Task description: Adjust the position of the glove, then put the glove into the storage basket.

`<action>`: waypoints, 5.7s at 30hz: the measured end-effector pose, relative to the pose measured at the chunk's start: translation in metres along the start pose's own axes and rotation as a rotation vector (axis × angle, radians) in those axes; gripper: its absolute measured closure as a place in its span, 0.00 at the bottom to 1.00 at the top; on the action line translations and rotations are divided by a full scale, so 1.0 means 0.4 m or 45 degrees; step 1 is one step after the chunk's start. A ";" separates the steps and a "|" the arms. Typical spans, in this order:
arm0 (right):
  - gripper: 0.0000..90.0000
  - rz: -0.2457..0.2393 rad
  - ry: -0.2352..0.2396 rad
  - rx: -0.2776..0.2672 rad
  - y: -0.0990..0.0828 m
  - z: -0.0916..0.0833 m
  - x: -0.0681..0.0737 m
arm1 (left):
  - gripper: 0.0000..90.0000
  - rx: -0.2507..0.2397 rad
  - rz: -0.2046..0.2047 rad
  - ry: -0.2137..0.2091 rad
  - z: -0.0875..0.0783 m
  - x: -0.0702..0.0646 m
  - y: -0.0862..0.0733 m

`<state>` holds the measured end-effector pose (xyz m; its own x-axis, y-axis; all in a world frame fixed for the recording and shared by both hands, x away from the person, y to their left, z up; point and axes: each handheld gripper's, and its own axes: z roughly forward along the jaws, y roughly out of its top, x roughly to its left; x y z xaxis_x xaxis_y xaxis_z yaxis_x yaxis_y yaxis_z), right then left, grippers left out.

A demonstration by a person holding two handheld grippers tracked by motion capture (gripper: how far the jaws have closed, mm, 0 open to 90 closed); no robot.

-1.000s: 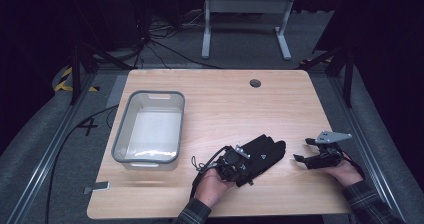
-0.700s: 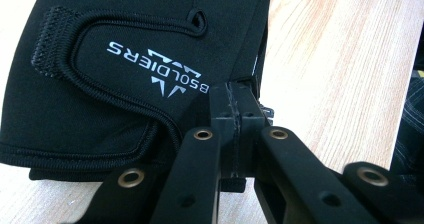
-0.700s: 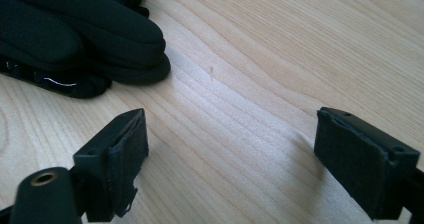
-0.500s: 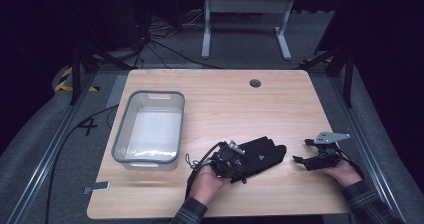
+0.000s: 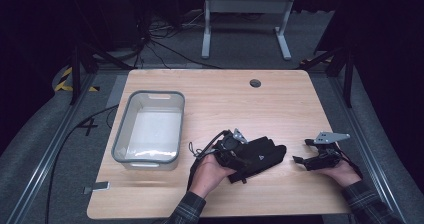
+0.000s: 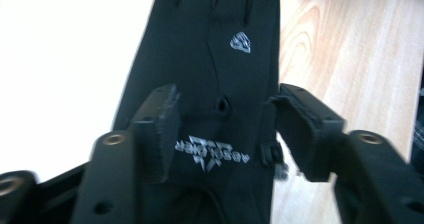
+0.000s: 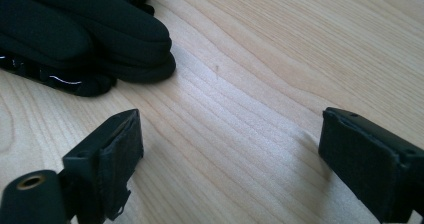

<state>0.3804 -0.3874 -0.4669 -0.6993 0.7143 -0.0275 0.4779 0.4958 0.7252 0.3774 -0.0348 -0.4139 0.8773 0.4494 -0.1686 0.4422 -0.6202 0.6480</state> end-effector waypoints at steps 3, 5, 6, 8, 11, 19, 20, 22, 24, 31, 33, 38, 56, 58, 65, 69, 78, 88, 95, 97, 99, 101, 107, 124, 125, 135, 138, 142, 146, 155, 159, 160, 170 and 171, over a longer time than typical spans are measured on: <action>0.12 0.000 0.001 -0.001 0.000 0.000 0.000 | 0.37 -0.003 0.040 0.003 0.014 0.008 0.020; 0.12 0.001 0.001 -0.001 0.000 0.000 0.000 | 0.36 0.001 0.056 0.003 0.020 0.012 0.028; 0.12 0.001 0.000 -0.001 0.000 0.000 0.000 | 0.33 -0.010 0.057 0.005 0.026 0.014 0.033; 0.12 0.001 0.000 -0.001 0.000 0.000 0.000 | 0.29 0.003 0.068 0.012 0.039 0.020 0.042; 0.12 0.001 0.000 -0.001 0.000 0.000 0.000 | 0.22 0.025 0.087 0.021 0.060 0.028 0.049; 0.12 0.002 0.001 -0.001 0.000 0.000 0.000 | 0.17 0.097 0.110 0.035 0.112 0.038 0.041; 0.12 0.001 0.001 -0.001 0.000 0.000 0.000 | 0.17 0.097 0.110 0.035 0.112 0.038 0.041; 0.12 0.002 0.001 -0.001 0.000 0.000 0.000 | 0.17 0.120 0.121 0.040 0.125 0.038 0.038; 0.12 0.001 0.001 -0.001 0.000 0.000 0.000 | 0.17 0.139 0.122 0.039 0.135 0.037 0.036; 0.12 0.002 0.001 -0.001 0.000 0.000 0.000 | 0.18 0.177 0.124 0.032 0.146 0.037 0.031; 0.12 0.002 0.001 -0.001 0.000 0.000 0.000 | 0.19 0.178 0.131 0.033 0.145 0.037 0.031; 0.12 0.001 0.001 -0.001 0.000 0.000 0.000 | 0.31 0.170 0.146 0.012 0.138 0.029 0.028; 0.12 0.002 0.001 -0.001 0.000 0.000 0.000 | 0.79 0.189 0.083 -0.071 0.113 0.032 0.038; 0.12 0.002 0.001 -0.001 0.000 0.000 0.000 | 0.80 0.165 0.063 -0.058 0.103 0.032 0.039; 0.12 0.002 0.001 -0.001 0.000 0.000 0.000 | 0.80 0.121 0.016 -0.066 0.060 0.037 0.047; 0.12 0.002 0.001 -0.001 0.000 0.000 0.000 | 0.80 0.091 -0.014 -0.064 0.033 0.040 0.051; 0.12 0.002 0.001 -0.001 0.000 0.000 0.000 | 0.80 0.049 -0.060 -0.024 -0.045 0.061 0.062; 0.12 0.002 0.001 -0.001 0.000 0.000 0.000 | 0.80 0.019 -0.117 0.070 -0.147 0.094 0.073; 0.12 0.002 0.002 0.000 0.000 0.000 0.000 | 0.80 -0.018 -0.172 0.141 -0.226 0.131 0.060; 0.12 0.002 0.000 0.000 0.000 0.000 0.000 | 0.80 -0.029 -0.185 0.159 -0.243 0.140 0.054; 0.12 0.002 0.000 0.001 0.000 0.000 0.000 | 0.80 -0.047 -0.207 0.184 -0.268 0.152 0.045; 0.12 0.002 0.000 0.000 0.000 0.000 0.000 | 0.80 -0.062 -0.226 0.207 -0.290 0.162 0.037; 0.12 0.002 0.002 0.000 0.000 0.000 0.000 | 0.80 -0.108 -0.307 0.270 -0.349 0.198 -0.002; 0.12 0.002 0.000 0.000 0.000 0.000 0.000 | 0.80 -0.186 -0.509 0.417 -0.485 0.277 -0.137; 0.12 0.002 0.000 0.000 0.000 0.000 0.000 | 0.80 -0.189 -0.523 0.426 -0.491 0.281 -0.146; 0.12 0.003 -0.002 0.001 0.000 0.000 0.000 | 0.80 -0.192 -0.587 0.456 -0.502 0.309 -0.194; 0.12 0.004 -0.002 0.001 0.000 0.000 0.000 | 0.80 -0.188 -0.610 0.453 -0.493 0.322 -0.211; 0.12 0.004 -0.002 0.000 0.000 0.000 0.000 | 0.80 -0.181 -0.634 0.453 -0.481 0.338 -0.230; 0.12 0.003 -0.002 0.001 0.000 0.000 0.000 | 0.80 -0.175 -0.655 0.453 -0.469 0.352 -0.245; 0.12 0.004 -0.001 0.000 0.000 0.000 -0.001 | 0.80 -0.118 -0.703 0.453 -0.431 0.385 -0.270; 0.12 0.003 -0.002 0.000 0.000 0.000 0.000 | 0.79 -0.079 -0.728 0.451 -0.411 0.400 -0.279; 0.12 0.004 -0.002 0.001 0.000 0.000 0.000 | 0.79 -0.067 -0.731 0.450 -0.404 0.405 -0.282; 0.12 0.003 -0.002 0.001 0.000 0.000 0.000 | 0.75 0.030 -0.741 0.442 -0.368 0.435 -0.286; 0.12 0.003 -0.002 0.001 0.000 0.000 0.000 | 0.74 0.034 -0.739 0.440 -0.365 0.437 -0.287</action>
<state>0.3806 -0.3875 -0.4669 -0.6973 0.7163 -0.0269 0.4798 0.4942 0.7249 0.4527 0.2089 -0.4092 0.3878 0.8917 -0.2334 0.8321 -0.2298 0.5048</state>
